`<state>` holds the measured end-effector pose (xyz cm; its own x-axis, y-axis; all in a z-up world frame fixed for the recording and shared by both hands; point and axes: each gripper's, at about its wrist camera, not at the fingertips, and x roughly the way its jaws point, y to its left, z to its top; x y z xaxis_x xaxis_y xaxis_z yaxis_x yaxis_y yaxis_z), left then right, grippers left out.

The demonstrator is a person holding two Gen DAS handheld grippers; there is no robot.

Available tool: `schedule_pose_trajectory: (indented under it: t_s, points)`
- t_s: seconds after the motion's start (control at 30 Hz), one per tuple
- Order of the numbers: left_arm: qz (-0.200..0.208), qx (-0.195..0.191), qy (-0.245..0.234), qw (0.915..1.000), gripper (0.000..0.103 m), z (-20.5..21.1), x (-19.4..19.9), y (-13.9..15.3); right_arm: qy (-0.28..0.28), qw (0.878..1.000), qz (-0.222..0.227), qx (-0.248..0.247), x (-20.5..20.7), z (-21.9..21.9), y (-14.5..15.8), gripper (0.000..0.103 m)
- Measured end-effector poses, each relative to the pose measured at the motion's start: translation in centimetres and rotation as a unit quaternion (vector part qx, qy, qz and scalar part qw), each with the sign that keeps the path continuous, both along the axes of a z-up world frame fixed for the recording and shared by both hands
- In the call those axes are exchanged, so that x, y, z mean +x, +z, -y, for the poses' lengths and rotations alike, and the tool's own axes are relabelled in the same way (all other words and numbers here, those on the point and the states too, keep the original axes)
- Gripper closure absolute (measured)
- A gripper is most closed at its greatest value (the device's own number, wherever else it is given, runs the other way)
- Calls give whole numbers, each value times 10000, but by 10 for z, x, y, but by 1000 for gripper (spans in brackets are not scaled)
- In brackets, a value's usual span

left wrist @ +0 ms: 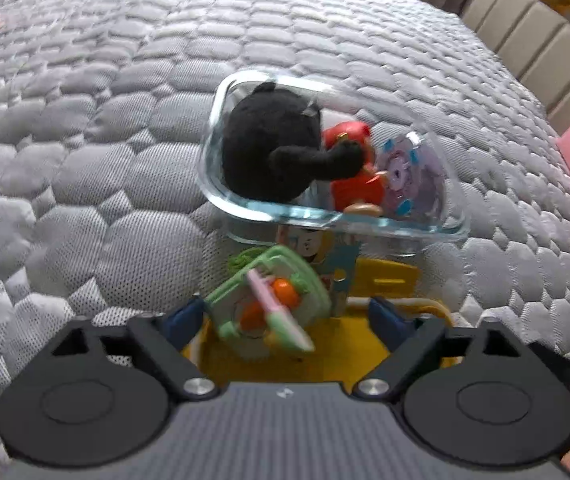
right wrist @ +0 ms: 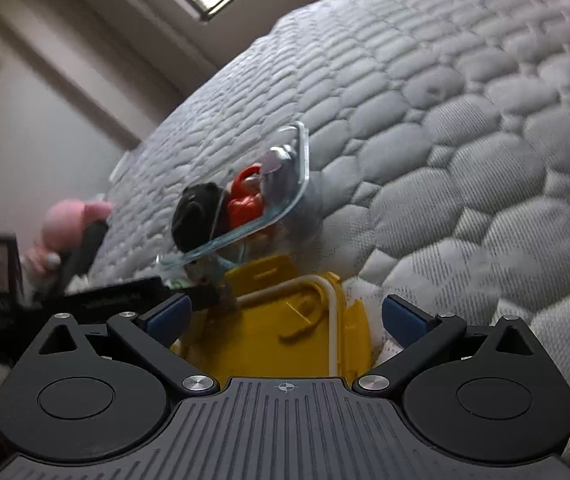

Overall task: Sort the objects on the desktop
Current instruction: 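Move the left gripper onto the green rattle on the yellow lid and grasp it, then carry the green rattle into the glass container and open the left gripper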

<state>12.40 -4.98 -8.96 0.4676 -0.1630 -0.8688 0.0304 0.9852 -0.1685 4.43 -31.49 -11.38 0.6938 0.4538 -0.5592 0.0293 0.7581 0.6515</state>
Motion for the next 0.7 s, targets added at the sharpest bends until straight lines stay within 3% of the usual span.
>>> schedule_pose_trajectory:
  t_s: [0.3,0.5,0.6,0.7]
  points:
    - [125,-260,68,9996,34,-14,-5,0,-261,9996,-77,-27,1,-7,-6,0]
    - [16,-897,353,9953,34,-34,-7,4,-57,9997,-236,-33,4,-16,-13,0]
    - [-11,-1236,276,9920,34,-38,-12,11,-28,9996,-261,-67,4,-16,-14,0]
    - [182,-1334,33,9909,34,-30,-18,30,-33,9994,-339,-12,5,-15,-18,0]
